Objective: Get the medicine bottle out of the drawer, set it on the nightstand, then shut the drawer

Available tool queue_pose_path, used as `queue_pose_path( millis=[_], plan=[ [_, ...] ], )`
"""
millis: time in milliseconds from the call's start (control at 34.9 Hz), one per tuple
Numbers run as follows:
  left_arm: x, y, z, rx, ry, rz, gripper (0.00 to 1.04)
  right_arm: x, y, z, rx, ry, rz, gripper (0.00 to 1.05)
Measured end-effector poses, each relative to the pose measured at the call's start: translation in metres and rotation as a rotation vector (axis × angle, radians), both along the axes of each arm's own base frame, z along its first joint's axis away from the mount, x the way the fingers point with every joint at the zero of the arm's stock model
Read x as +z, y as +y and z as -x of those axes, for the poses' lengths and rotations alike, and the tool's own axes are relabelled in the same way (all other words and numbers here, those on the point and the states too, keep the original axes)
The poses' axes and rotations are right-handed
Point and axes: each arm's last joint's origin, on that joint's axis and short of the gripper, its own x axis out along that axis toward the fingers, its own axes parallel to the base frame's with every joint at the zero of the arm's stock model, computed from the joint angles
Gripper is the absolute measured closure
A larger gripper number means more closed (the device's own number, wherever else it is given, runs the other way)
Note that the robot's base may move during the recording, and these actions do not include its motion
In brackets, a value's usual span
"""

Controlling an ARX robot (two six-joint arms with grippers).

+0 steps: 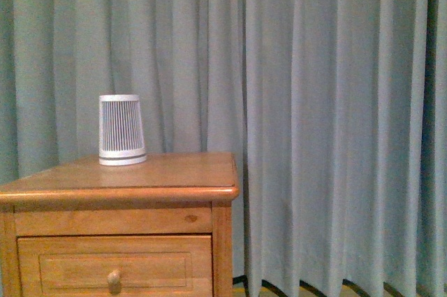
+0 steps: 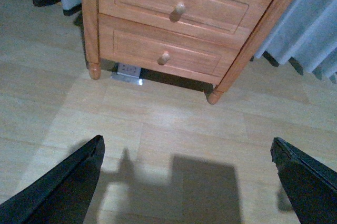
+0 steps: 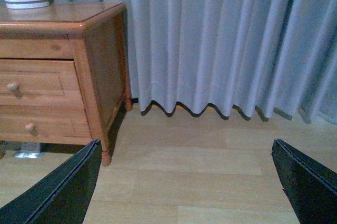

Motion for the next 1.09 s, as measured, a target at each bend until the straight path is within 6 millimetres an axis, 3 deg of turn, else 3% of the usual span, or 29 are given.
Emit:
queue_pose_path(
  millis=[201, 287, 344, 459, 631, 918, 1090],
  plan=[
    [0.012, -0.007, -0.045, -0.018, -0.081, -0.029, 0.07, 0.000, 0.000, 0.000, 0.000, 0.000, 0.000, 0.07],
    [0.019, -0.013, -0.081, -0.022, -0.134, -0.053, 0.07, 0.000, 0.000, 0.000, 0.000, 0.000, 0.000, 0.07],
    [0.020, -0.021, -0.116, -0.038, -0.160, -0.068, 0.07, 0.000, 0.000, 0.000, 0.000, 0.000, 0.000, 0.07],
    [0.010, -0.032, -0.166, -0.055, -0.146, -0.087, 0.07, 0.000, 0.000, 0.000, 0.000, 0.000, 0.000, 0.07],
    [-0.005, -0.043, -0.222, -0.060, -0.128, -0.116, 0.07, 0.000, 0.000, 0.000, 0.000, 0.000, 0.000, 0.07],
    [-0.030, -0.043, -0.295, -0.065, -0.126, -0.146, 0.07, 0.000, 0.000, 0.000, 0.000, 0.000, 0.000, 0.07],
    [-0.051, -0.040, -0.327, -0.074, -0.098, -0.142, 0.07, 0.000, 0.000, 0.000, 0.000, 0.000, 0.000, 0.07]
  ],
)
